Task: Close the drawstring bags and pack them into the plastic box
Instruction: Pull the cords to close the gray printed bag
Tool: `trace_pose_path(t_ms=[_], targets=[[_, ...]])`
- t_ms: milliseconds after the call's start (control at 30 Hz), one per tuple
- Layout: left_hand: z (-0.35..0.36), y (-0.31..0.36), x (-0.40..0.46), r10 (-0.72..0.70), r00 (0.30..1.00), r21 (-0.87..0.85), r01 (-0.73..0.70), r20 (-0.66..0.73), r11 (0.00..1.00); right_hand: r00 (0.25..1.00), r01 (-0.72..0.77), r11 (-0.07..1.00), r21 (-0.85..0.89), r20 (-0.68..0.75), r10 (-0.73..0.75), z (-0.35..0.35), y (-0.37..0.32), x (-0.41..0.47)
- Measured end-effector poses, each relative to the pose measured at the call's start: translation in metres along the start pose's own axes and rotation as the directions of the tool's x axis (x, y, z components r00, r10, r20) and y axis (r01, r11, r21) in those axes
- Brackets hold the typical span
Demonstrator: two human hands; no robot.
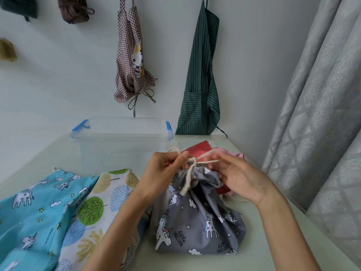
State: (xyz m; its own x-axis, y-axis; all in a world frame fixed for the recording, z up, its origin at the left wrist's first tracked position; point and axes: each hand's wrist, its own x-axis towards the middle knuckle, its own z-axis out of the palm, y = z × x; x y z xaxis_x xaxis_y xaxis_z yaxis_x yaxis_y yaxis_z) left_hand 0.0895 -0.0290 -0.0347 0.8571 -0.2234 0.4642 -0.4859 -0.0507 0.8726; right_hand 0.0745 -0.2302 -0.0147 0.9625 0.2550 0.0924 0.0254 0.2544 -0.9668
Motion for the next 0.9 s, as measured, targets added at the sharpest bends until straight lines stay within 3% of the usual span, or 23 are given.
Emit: trace_pose_path(t_ms=[67,133,167,200,233,267,300,333,400,433,500,633,767,900], targets=[[-0.002,-0.001,0.001,0.004,1.000,0.011,-0.004,-0.011,1.000,0.997,0.044,0.949,0.313,0.048,-0.062,-0.002,-0.004,-0.004],[-0.001,0.001,0.001,0.017,1.000,0.029,-0.016,-0.013,0.999,0.992,0.121,0.926,0.358,-0.078,-0.100,0.000,-0.003,-0.004],[-0.001,0.000,0.001,0.018,1.000,0.029,-0.018,-0.010,0.999,0.969,0.188,0.966,0.175,-0.196,-0.153,0.001,-0.001,-0.004],[0.000,0.000,0.001,0.018,1.000,0.026,-0.018,-0.012,1.000,0.910,0.228,0.955,-0.189,-0.308,-0.278,0.002,-0.001,-0.004],[-0.001,-0.001,0.001,0.014,1.000,0.019,-0.013,-0.026,1.000,0.820,0.195,0.802,-0.564,-0.355,-0.449,0.001,0.000,-0.005],[-0.002,-0.002,0.001,0.015,0.999,0.007,-0.015,-0.033,1.000,0.730,0.107,0.589,-0.801,-0.339,-0.594,-0.002,-0.001,-0.006],[-0.002,-0.004,0.001,0.012,0.999,-0.007,-0.013,-0.039,1.000,0.686,0.002,0.435,-0.901,-0.315,-0.656,-0.005,-0.003,-0.008],[-0.003,-0.004,0.002,0.011,0.999,-0.019,-0.012,-0.040,1.000,0.686,-0.097,0.347,-0.933,-0.315,-0.656,-0.005,-0.007,-0.010],[-0.001,-0.003,0.001,0.011,0.999,-0.016,-0.012,-0.037,1.000,0.745,-0.221,0.204,-0.954,-0.300,-0.596,-0.006,-0.008,-0.010],[0.000,-0.002,0.000,0.009,0.999,-0.001,-0.009,-0.034,1.000,0.776,-0.206,0.205,-0.957,-0.287,-0.561,-0.005,-0.008,-0.009],[0.003,-0.001,0.001,0.009,1.000,0.014,-0.009,-0.015,1.000,0.836,-0.059,0.336,-0.940,-0.231,-0.498,0.002,-0.008,-0.008],[0.004,-0.005,0.001,0.037,0.999,0.036,-0.036,-0.017,0.999,0.970,0.168,0.531,-0.831,0.044,-0.238,0.024,-0.006,-0.008],[0.005,-0.001,-0.001,0.050,0.998,0.066,-0.048,-0.030,0.997,0.971,0.096,0.537,-0.838,-0.039,-0.236,0.025,0.007,-0.003],[0.003,-0.007,0.001,0.033,0.994,0.033,-0.030,-0.106,0.999,0.979,0.079,0.507,-0.858,-0.029,-0.202,0.023,0.011,-0.003]])
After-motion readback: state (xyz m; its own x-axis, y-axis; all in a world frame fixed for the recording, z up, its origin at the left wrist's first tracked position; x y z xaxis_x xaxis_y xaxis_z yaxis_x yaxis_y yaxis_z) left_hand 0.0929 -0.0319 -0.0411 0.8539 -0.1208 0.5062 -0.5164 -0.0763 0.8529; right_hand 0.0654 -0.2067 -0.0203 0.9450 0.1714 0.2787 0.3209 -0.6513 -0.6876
